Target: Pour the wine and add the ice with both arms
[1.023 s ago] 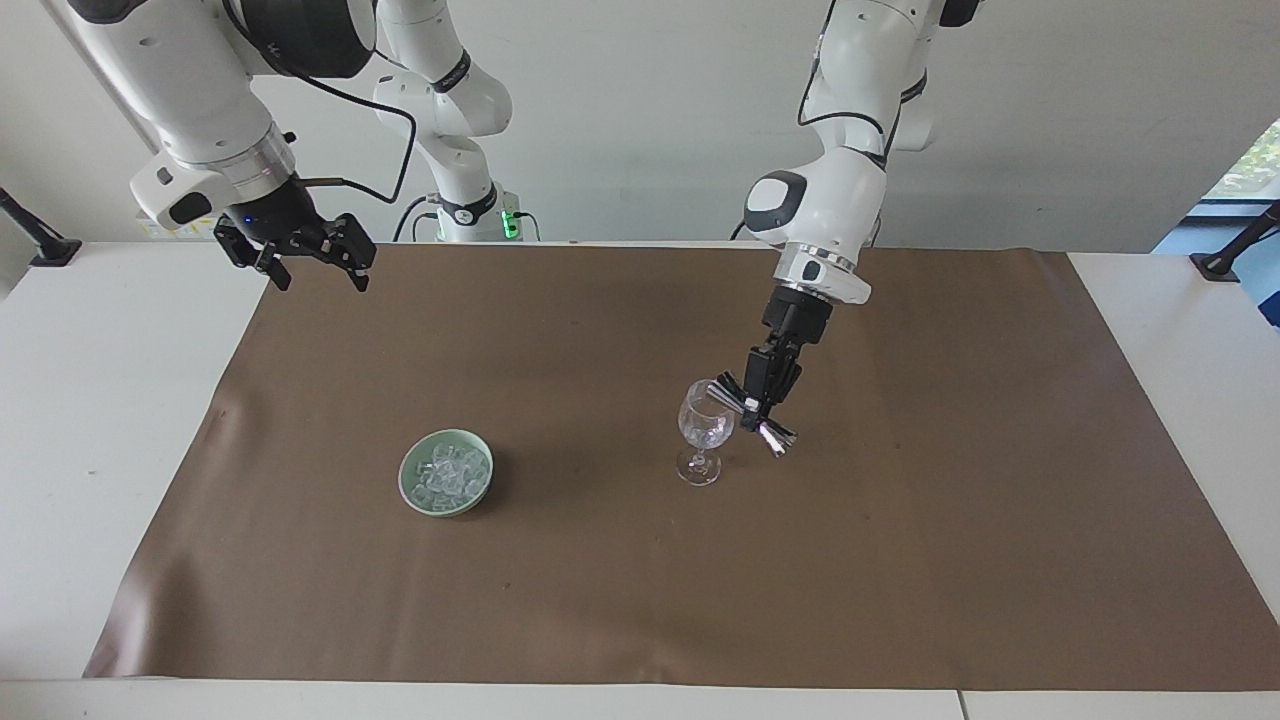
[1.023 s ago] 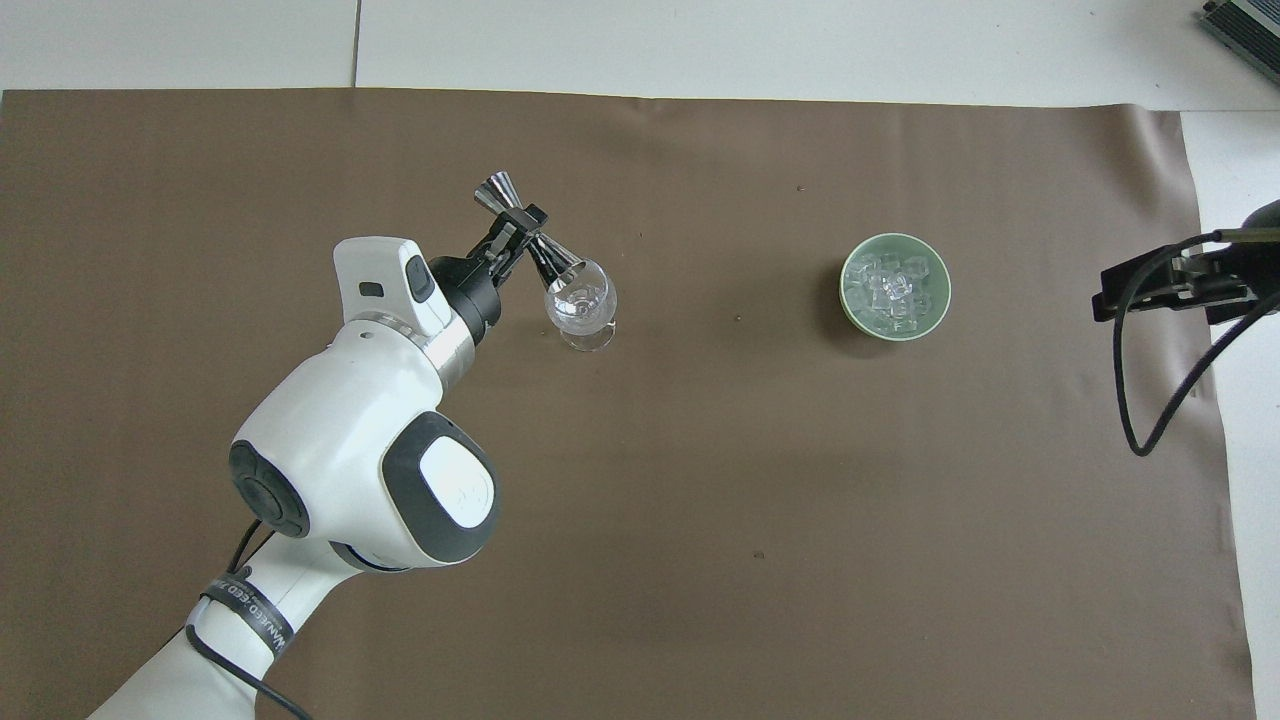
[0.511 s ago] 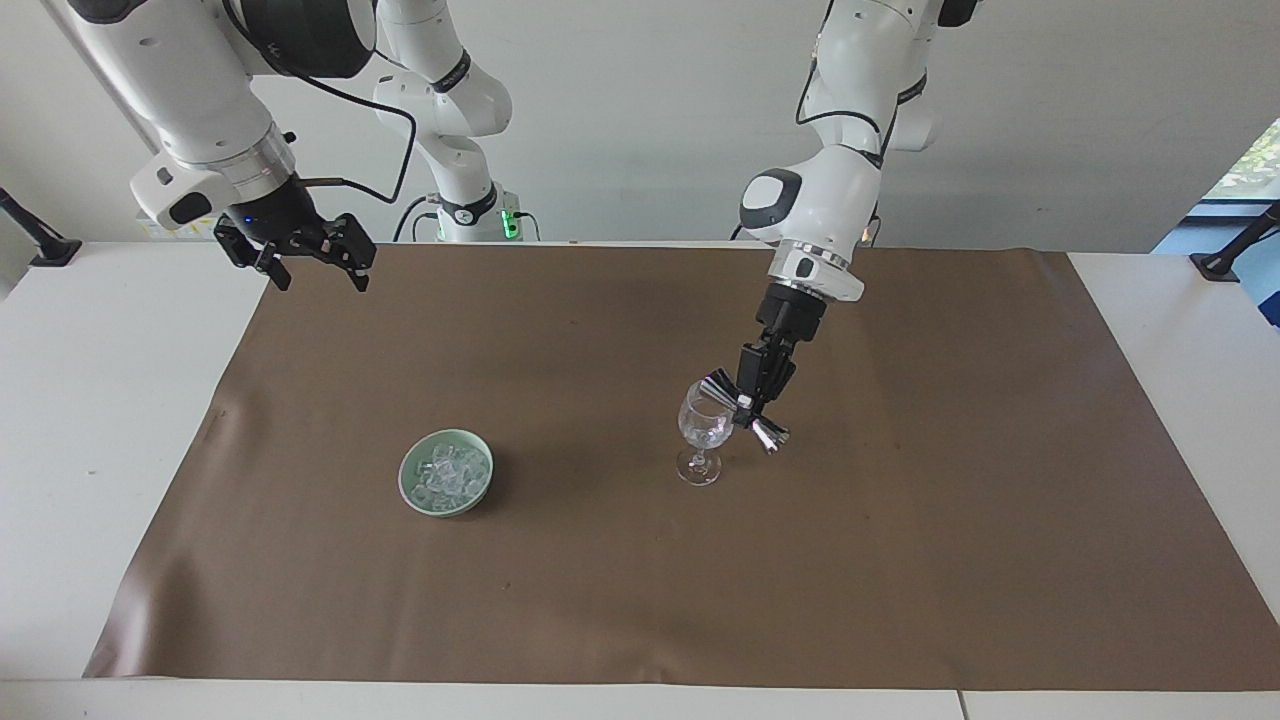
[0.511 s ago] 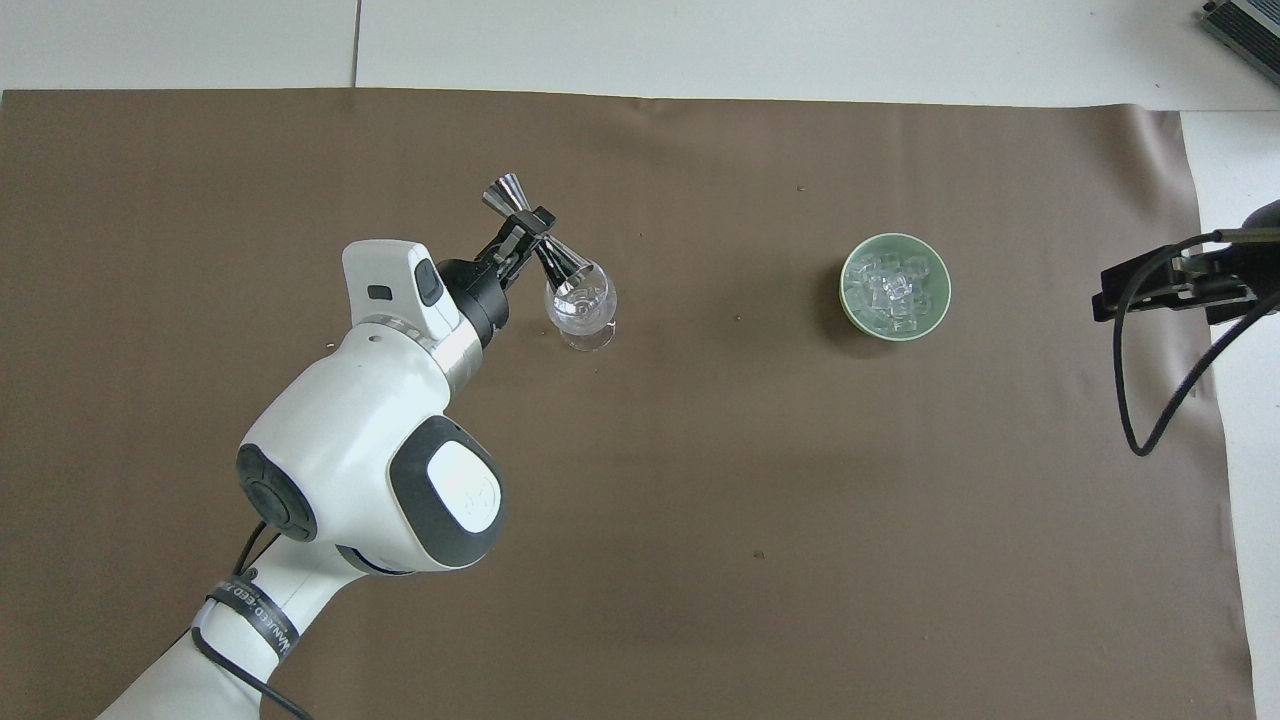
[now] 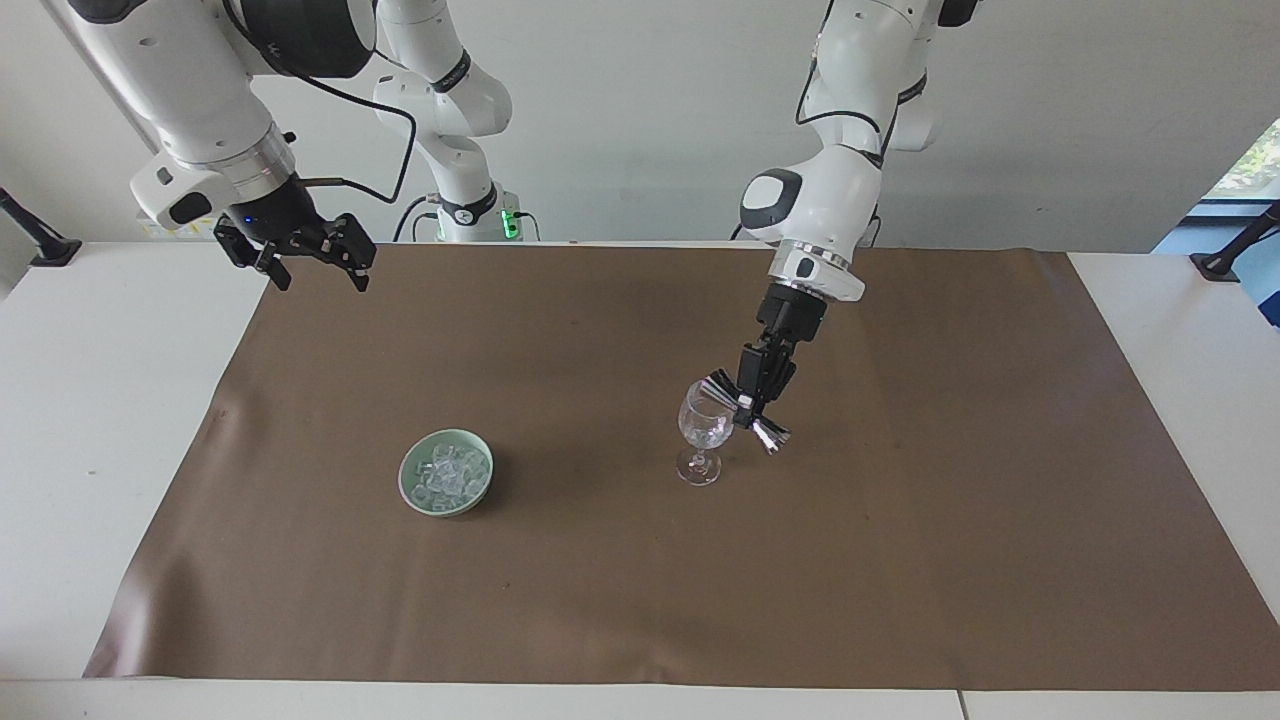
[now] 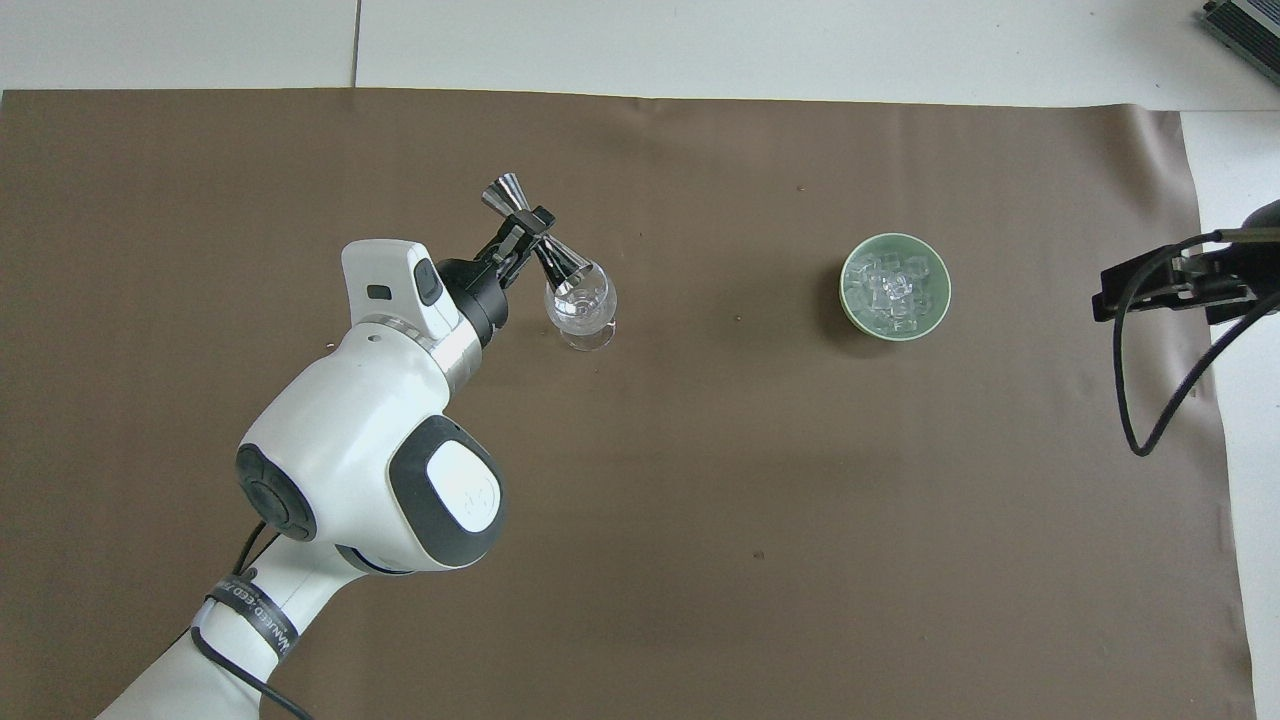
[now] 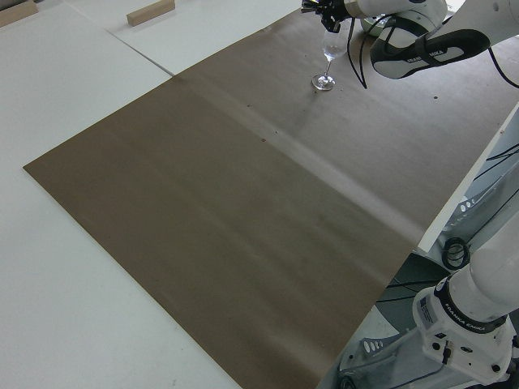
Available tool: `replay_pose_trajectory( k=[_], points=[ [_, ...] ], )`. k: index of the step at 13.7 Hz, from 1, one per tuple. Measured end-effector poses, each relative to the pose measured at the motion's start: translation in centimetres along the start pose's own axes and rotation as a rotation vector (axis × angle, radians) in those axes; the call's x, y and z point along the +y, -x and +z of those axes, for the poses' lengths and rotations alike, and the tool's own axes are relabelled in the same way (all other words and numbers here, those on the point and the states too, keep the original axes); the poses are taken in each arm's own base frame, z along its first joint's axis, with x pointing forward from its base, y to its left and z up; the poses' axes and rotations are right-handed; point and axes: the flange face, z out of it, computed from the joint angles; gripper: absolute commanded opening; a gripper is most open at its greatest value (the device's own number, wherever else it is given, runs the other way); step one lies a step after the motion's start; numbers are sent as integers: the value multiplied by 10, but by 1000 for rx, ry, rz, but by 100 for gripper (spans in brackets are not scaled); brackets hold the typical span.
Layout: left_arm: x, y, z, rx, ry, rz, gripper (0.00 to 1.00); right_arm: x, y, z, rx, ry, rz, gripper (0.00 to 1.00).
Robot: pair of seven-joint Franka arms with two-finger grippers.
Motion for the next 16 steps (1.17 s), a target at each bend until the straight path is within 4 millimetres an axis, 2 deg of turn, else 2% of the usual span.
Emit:
replay_pose_trajectory(
  k=[5, 9, 11, 16],
  points=[
    [-2, 1, 1, -7, -6, -12, 0, 0, 0, 0, 0, 0, 0, 100],
    [-2, 0, 2, -74, -38, -111, 0, 0, 0, 0, 0, 0, 0, 100],
    [-1, -13, -5, -86, -44, -145, 0, 0, 0, 0, 0, 0, 0, 100],
    [-4, -61, -27, -155, -93, -304, 0, 0, 0, 0, 0, 0, 0, 100]
  ],
)
